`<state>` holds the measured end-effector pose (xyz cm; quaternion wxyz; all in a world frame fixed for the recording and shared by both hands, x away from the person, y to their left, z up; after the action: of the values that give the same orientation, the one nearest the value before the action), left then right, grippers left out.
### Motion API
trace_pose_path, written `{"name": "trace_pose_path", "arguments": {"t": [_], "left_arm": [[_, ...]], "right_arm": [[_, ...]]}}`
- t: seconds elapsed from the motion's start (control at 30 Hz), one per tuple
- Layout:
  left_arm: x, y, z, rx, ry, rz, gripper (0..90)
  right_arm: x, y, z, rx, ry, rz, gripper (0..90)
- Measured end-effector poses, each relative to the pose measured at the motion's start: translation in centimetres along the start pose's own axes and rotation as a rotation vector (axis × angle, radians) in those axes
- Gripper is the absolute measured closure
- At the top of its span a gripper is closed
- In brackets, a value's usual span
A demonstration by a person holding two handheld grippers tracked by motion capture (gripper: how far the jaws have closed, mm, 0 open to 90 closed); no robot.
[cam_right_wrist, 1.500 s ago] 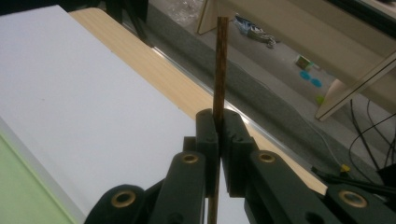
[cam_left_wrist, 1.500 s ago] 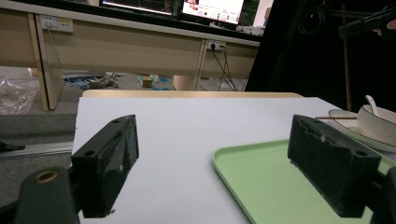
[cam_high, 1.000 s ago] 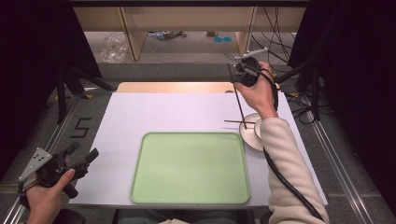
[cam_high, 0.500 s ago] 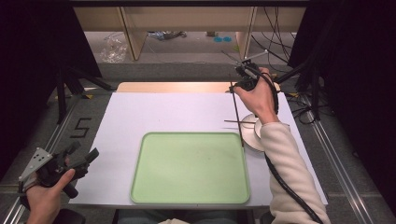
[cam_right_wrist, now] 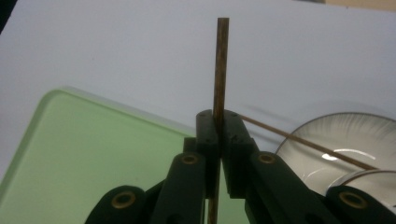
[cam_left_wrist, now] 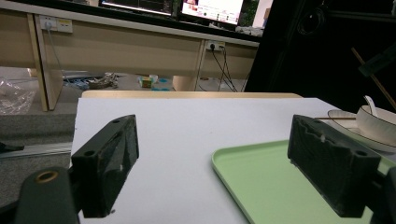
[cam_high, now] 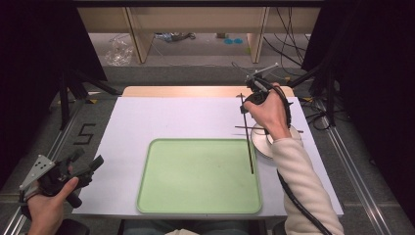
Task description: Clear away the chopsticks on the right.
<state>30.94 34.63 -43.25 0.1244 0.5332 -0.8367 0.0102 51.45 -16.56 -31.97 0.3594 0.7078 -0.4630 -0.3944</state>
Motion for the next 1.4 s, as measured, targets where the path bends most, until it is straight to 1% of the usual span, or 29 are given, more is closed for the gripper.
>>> {"name": "trace_pose_path", "arguments": {"t": [0.03,0.07,0.1,0.13,0.2,0.27,0.3,0.5,0.63,0.67,0.7,0.73,0.8,0.83,0.87,0.9,0.93,0.97,1.03,1.07,1.1,1.13,1.17,1.2,1.23,1.27,1.3,1.37,1.4], "left_arm": [[0.0,0.0,0.0,0.001,0.001,0.001,16.3],[0.0,0.0,0.0,0.001,0.001,0.0,16.3],[0.0,0.0,0.0,0.0,0.0,0.0,16.3],[0.0,0.0,0.0,0.001,0.0,0.0,16.3],[0.0,0.0,0.0,0.001,0.0,0.001,16.3],[0.0,0.0,0.0,0.001,0.002,-0.001,16.3],[0.0,0.0,0.0,0.001,0.0,0.0,16.3],[0.0,0.0,0.0,-0.001,0.0,0.0,16.3],[0.0,0.0,0.0,0.001,0.001,0.002,16.4],[0.1,0.0,0.0,0.001,0.008,-0.002,16.3],[0.0,0.0,0.0,0.001,-0.001,0.004,16.4],[0.1,0.0,0.0,0.002,0.002,0.003,16.4],[0.0,0.0,0.0,-0.001,-0.006,0.006,16.4],[0.0,0.0,0.0,-0.002,-0.008,0.007,16.4],[0.0,0.0,0.0,-0.002,-0.011,0.009,16.4],[0.0,0.0,0.0,-0.002,-0.009,0.006,16.4],[0.1,0.1,0.0,-0.003,-0.004,0.003,16.4],[0.1,0.1,0.0,-0.001,-0.003,0.004,16.4],[0.0,0.0,0.0,-0.002,-0.008,0.006,16.4],[0.0,0.0,0.0,-0.002,-0.014,0.011,16.4],[0.1,0.0,0.0,-0.003,-0.004,0.004,16.4],[0.0,0.1,0.0,-0.004,-0.005,0.003,16.4],[0.1,0.0,0.0,0.0,-0.002,0.005,16.4],[0.1,0.0,0.0,0.0,-0.002,0.004,16.4],[0.1,0.0,0.0,0.002,0.004,0.002,16.4],[0.1,0.0,0.0,0.0,0.016,-0.006,16.4],[0.1,0.0,0.0,0.0,0.015,-0.005,16.4],[0.0,0.0,0.0,-0.002,-0.006,0.006,16.4],[0.1,0.0,0.0,0.001,0.014,-0.003,16.4]], "right_arm": [[0.3,-0.3,0.2,-0.001,0.021,-0.003,87.7],[0.3,-0.6,0.5,-0.011,-0.001,-0.008,87.7],[0.5,-0.8,0.7,-0.015,0.005,-0.005,87.7],[0.4,-1.0,0.9,-0.038,-0.021,0.003,87.7],[0.5,-1.3,1.2,-0.047,-0.018,0.003,87.7],[0.6,-1.8,1.7,-0.074,-0.043,0.004,87.7],[0.6,-2.1,2.1,-0.089,-0.056,0.017,87.7],[0.8,-2.6,3.0,-0.106,-0.072,0.034,87.7],[0.7,-3.1,3.6,-0.136,-0.094,0.039,87.7],[0.8,-3.3,3.7,-0.136,-0.092,0.04,87.7],[0.8,-3.4,3.7,-0.148,-0.092,0.041,87.7],[0.8,-3.6,3.8,-0.155,-0.074,0.044,87.7],[0.5,-3.6,3.9,-0.185,-0.116,0.042,87.7],[0.6,-3.7,4.0,-0.17,-0.104,0.048,87.7],[0.7,-3.8,4.0,-0.17,-0.095,0.051,87.7],[0.6,-3.8,4.0,-0.173,-0.106,0.051,87.7],[0.7,-3.9,4.1,-0.179,-0.102,0.05,87.7],[0.6,-4.0,4.1,-0.201,-0.11,0.054,87.7],[0.8,-4.5,4.3,-0.201,-0.094,0.062,87.7],[0.7,-4.6,4.4,-0.212,-0.113,0.064,87.7],[0.7,-4.8,4.5,-0.22,-0.126,0.069,87.7],[0.7,-5.0,4.6,-0.224,-0.128,0.075,87.7],[0.8,-5.2,4.6,-0.232,-0.102,0.079,87.6],[0.7,-5.5,4.7,-0.239,-0.12,0.08,87.6],[0.8,-5.7,4.8,-0.246,-0.109,0.081,87.6],[0.8,-6.0,4.9,-0.248,-0.119,0.089,87.6],[0.7,-6.2,4.9,-0.264,-0.135,0.099,87.6],[0.8,-6.7,5.0,-0.3,-0.166,0.111,87.6],[0.9,-7.0,5.0,-0.307,-0.173,0.12,87.6]]}}
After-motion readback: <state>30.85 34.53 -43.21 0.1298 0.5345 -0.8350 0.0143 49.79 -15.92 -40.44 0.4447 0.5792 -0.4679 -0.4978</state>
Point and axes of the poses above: each handheld gripper's, and its own axes: y roughly backward along the jaws, z roughly out of its underside, x roughly to its right, the point moved 1 cm from there along -y, roughly forward along the jaws
